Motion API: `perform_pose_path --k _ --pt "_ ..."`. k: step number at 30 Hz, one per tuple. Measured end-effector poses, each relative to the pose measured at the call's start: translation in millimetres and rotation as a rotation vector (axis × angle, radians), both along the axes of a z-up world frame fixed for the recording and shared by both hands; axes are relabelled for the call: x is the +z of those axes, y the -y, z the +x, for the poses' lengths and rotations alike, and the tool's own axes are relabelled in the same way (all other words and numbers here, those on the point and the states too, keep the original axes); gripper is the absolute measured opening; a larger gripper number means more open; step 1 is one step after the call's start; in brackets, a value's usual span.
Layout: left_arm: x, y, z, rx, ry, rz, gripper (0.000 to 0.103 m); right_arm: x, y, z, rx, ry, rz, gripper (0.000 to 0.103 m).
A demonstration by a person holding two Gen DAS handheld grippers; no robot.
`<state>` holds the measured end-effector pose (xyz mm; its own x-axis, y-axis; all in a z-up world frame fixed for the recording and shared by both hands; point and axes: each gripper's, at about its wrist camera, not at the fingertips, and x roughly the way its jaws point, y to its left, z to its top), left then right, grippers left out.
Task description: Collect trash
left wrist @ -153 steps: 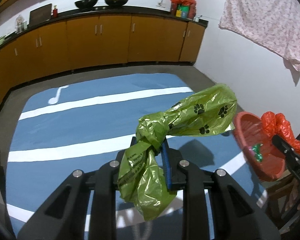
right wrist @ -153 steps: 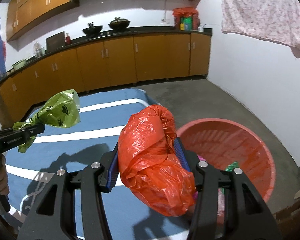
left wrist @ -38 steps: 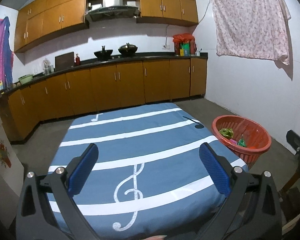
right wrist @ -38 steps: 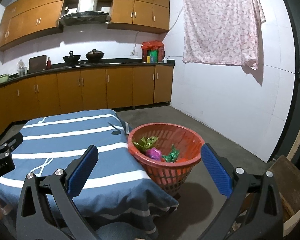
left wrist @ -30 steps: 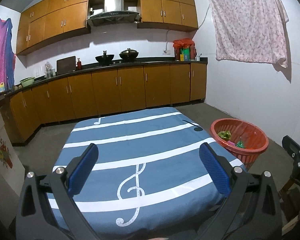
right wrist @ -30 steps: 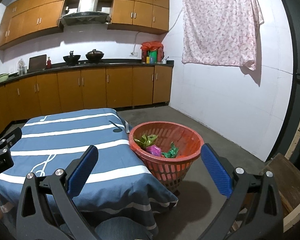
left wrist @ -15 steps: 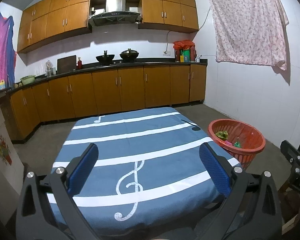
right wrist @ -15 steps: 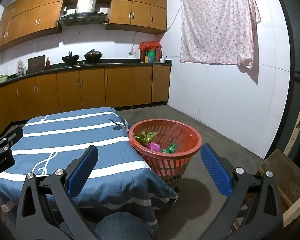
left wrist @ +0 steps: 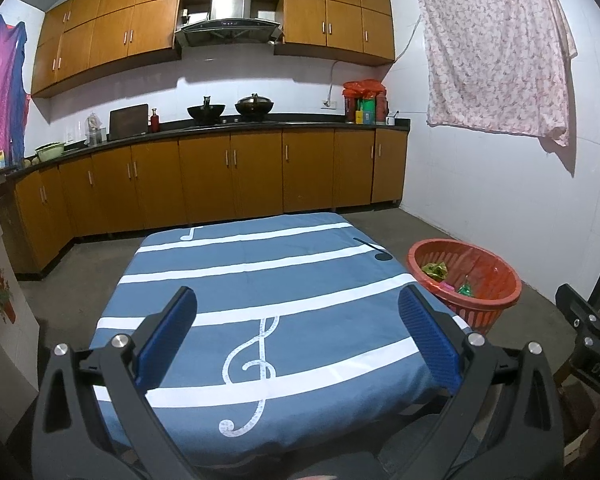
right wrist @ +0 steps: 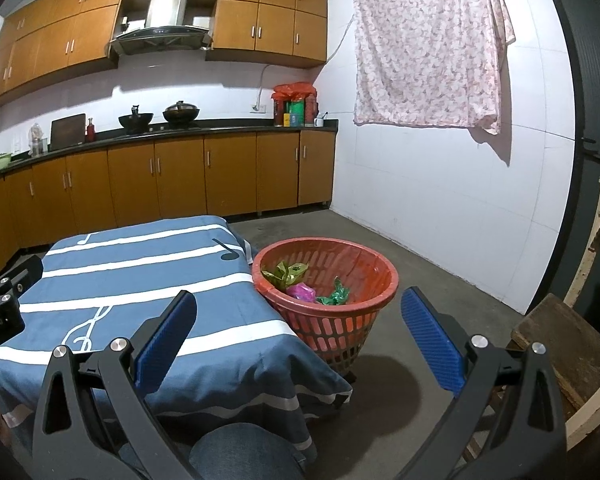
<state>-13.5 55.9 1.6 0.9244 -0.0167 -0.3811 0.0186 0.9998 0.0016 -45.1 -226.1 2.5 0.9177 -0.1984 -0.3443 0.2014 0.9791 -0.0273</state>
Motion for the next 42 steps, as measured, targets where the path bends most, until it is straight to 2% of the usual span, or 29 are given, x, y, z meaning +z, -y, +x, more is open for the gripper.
perform_pose_path --k 42 --pt "-5.8 5.3 -3.3 0.007 0.0 -0.002 0.099 -0.1 -0.4 0.0 0.001 -0.003 0.0 0.101"
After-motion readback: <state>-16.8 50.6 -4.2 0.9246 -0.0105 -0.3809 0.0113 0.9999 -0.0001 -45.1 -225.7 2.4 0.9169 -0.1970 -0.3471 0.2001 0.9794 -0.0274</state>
